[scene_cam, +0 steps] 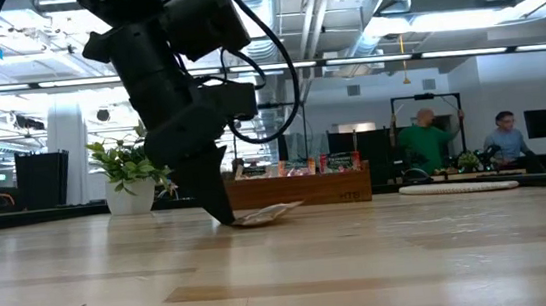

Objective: Pick & Place Tea
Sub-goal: Put the brown tea bag into the left section of the wooden organizer

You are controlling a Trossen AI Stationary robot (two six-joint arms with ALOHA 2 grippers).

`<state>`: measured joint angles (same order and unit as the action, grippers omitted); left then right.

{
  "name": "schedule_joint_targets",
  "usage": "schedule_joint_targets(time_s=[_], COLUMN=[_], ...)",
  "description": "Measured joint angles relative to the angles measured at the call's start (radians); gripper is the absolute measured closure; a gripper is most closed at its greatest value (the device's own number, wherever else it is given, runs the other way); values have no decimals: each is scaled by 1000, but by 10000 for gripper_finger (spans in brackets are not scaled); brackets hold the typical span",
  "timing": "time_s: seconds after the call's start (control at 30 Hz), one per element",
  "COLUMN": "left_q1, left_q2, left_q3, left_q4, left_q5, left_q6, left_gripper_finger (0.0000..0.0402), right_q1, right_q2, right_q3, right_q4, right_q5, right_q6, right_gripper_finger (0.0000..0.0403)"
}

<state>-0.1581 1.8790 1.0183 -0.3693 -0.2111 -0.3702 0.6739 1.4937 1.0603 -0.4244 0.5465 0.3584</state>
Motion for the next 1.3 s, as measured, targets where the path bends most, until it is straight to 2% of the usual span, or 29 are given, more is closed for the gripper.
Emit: schedule_joint_targets(time_s=[0.3,0.37,0.63,0.83,1.13,1.3], left_q1=[0,0,-6,-24,-43,-47], left_q2=[0,0,-25,-83,-156,-177], left_q3=[-1,-2,-4,-13,-9,17], left_q4=[-25,-29,-64,-150,-163,-210], left_q5=[-17,-28,-60,-135,-228,-332], left_q6=[-3,-3,15,34,44,88], left_gripper_finger=[388,397,401,401,401,401], right_q1=[0,0,0,-2,-2,-2], right_q2=[0,0,0,0,0,0], right_q3=[0,0,0,0,0,0], right_q4=[0,0,0,0,4,5], right_q5=[0,0,0,0,1,2], right_q6=[0,0,0,0,0,0], right_gripper_finger=[313,313,313,313,313,313])
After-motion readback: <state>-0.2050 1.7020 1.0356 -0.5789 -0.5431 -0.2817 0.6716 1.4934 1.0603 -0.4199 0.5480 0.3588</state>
